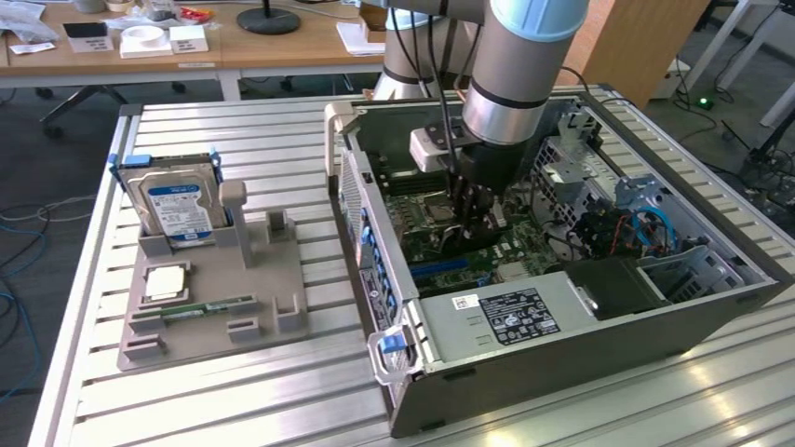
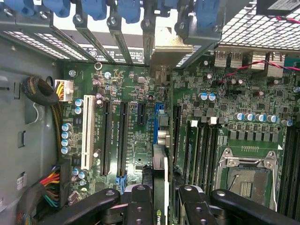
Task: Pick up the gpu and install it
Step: 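Insert the gpu into the slot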
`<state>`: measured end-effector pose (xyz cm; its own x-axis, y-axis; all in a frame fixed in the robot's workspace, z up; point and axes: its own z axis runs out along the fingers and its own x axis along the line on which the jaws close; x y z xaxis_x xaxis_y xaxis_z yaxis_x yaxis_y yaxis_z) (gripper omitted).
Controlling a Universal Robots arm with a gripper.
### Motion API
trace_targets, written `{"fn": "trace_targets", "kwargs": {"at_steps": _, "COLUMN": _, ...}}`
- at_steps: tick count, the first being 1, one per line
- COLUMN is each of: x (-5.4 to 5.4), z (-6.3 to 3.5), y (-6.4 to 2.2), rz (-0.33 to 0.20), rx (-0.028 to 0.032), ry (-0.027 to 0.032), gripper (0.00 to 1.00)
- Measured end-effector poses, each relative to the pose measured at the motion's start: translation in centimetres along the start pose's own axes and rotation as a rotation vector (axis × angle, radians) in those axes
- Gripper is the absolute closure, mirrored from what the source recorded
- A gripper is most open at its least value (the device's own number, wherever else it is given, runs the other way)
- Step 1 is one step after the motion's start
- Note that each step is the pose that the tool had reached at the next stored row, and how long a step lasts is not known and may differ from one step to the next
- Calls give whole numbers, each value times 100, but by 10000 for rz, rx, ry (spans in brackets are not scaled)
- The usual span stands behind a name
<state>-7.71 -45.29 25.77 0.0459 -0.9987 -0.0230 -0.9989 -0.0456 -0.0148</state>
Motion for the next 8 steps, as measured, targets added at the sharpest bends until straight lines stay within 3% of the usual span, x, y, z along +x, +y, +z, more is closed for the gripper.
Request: {"fn": "trace_targets", "kwargs": {"at_steps": 8, "x": 6, "z": 3, "y": 16, "rz": 104, "rx": 2, "ry": 2, "gripper": 74}}
